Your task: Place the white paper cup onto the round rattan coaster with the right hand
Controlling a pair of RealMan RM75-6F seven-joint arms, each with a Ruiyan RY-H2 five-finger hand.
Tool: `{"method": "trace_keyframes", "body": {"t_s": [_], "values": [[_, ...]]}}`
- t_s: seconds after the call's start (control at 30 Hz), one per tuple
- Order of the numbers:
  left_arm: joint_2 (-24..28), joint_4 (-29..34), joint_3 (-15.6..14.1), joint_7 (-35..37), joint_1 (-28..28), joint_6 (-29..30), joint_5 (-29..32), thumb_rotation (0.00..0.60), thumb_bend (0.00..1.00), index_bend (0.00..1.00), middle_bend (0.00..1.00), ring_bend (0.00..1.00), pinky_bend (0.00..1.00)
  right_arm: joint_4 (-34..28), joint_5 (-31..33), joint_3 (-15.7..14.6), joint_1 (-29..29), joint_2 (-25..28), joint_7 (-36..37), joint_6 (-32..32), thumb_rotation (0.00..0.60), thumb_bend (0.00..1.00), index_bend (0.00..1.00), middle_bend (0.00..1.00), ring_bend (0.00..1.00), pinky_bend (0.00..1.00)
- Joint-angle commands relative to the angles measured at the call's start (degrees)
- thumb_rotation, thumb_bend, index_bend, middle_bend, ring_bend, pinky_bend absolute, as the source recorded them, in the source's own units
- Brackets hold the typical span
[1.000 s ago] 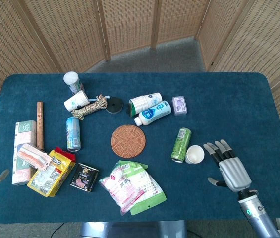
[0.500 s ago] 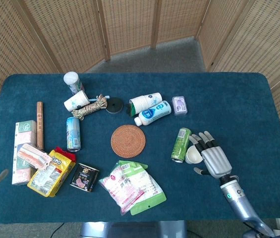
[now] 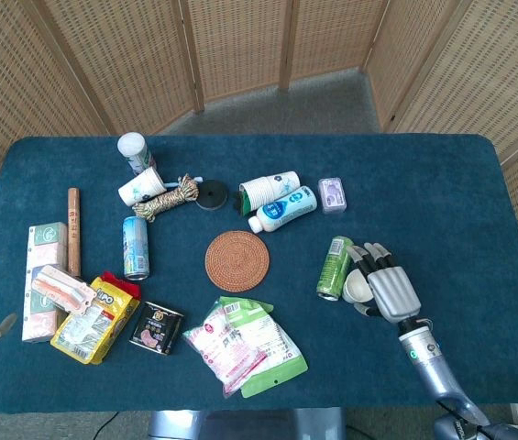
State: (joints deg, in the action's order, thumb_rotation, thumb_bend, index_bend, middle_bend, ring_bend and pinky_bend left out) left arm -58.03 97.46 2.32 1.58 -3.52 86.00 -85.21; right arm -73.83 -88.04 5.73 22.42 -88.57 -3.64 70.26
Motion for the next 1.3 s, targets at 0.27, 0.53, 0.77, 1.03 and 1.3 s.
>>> {"method": "trace_keyframes", "body": {"t_s": [0.27, 0.53, 0.77, 1.03, 1.3], "values": [[-0.06, -0.04, 0.34, 0.17, -0.05, -0.21, 0.79, 0.600, 0.25, 0.00, 0.00, 0.00, 0.00, 4.16, -1.20, -0.85, -0.33, -2.54, 4.01, 3.11, 0.600, 0.17, 0.40, 0.48, 0.32, 0.23], [-0.21, 0.08, 0.27, -0.48, -0.19, -0.64, 0.95, 0.600, 0.25, 0.00, 0.00, 0.00, 0.00, 3.52, -2.21, -0.96, -0.27, -2.09, 4.25, 5.15, 0.600, 0.17, 0.40, 0.51, 0.34, 0.23], [-0.13, 0.17, 0.28, -0.35, -0.19, -0.70, 1.00, 0.600, 0.25, 0.00, 0.00, 0.00, 0.00, -2.14, -3.10, 0.41, 0.39, 0.56, 2.20, 7.19, 0.600, 0.17, 0.40, 0.51, 0.34, 0.23], [0.36, 0.42, 0.33, 0.67, -0.04, -0.34, 0.73, 0.600, 0.25, 0.00, 0.00, 0.00, 0.00, -13.87, -2.62, 3.75, 4.18, 3.05, -5.28, 4.51, 0.600, 0.17, 0.40, 0.51, 0.34, 0.23], [0.61, 0.21, 0.57, 1.41, -0.02, -0.56, 1.42, 0.600, 0.25, 0.00, 0.00, 0.00, 0.00, -22.13, 0.65, 7.50, 9.56, 0.35, -15.58, -0.62, 0.600, 0.17, 0.40, 0.51, 0.34, 0.23]]}}
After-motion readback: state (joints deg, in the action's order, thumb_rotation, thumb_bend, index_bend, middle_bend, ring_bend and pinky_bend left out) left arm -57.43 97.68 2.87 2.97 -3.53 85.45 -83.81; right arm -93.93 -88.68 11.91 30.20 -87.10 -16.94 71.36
